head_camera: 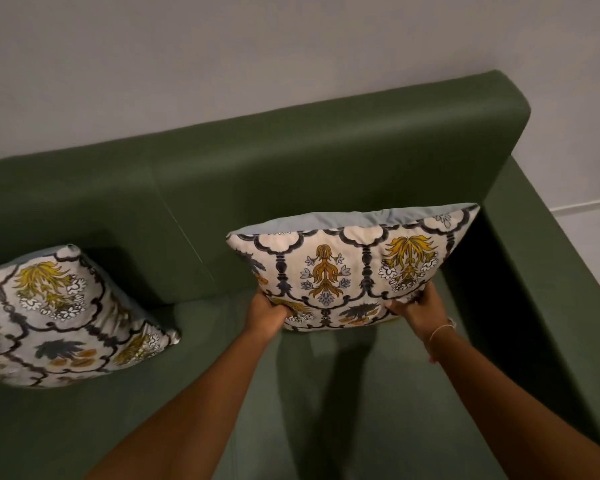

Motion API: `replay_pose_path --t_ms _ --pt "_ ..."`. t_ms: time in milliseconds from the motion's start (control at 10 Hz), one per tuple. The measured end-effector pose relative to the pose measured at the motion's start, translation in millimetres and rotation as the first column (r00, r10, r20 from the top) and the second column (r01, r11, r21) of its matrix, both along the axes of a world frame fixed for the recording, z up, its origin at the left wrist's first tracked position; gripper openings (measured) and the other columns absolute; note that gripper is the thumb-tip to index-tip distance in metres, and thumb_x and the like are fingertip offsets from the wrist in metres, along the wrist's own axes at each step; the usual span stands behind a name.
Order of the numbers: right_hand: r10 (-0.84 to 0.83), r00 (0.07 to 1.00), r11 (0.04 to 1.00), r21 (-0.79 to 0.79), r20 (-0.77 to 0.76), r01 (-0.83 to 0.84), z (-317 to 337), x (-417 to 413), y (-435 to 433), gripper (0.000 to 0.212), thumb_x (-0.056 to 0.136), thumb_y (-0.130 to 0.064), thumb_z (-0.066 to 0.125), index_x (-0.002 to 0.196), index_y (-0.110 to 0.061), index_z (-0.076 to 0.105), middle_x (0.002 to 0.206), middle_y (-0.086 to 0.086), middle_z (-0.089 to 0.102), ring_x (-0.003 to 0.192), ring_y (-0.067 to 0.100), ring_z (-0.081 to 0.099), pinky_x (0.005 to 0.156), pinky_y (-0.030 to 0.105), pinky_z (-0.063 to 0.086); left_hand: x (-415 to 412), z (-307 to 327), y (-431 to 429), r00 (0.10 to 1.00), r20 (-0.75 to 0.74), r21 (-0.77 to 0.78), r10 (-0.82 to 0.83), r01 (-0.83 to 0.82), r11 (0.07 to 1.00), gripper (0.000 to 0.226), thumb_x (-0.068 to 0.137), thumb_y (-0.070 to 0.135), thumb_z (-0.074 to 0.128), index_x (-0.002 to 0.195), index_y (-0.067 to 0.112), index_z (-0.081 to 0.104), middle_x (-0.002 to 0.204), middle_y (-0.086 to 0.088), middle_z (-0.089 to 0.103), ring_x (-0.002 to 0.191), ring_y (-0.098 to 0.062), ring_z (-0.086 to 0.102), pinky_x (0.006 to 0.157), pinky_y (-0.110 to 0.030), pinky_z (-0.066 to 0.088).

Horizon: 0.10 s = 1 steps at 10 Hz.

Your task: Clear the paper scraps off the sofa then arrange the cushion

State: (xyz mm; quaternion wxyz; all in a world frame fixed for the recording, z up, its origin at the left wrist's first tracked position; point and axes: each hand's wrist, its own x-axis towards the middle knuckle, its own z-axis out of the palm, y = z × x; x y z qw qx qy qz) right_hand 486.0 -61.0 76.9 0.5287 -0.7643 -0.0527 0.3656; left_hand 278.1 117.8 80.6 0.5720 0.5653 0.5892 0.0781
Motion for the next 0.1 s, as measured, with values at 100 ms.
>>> replay_pose_path --t_ms 100 --pt "-0.112 0.994 0.991 -0.071 0.018 0.113 19.7 -22.0 -13.1 0.095 0.071 0.003 0.077 0.149 -0.017 0.027 0.150 0.011 0.041 0.132 0.025 0.043 0.099 0.039 0.044 -18.7 0.2 -4.6 0.997 -0.034 0.023 -0.066 0.067 0.997 0.075 0.067 0.010 0.078 0.134 0.025 0.046 0.128 -0.006 0.062 0.125 -0.030 0.054 0.109 -0.045 0.042"
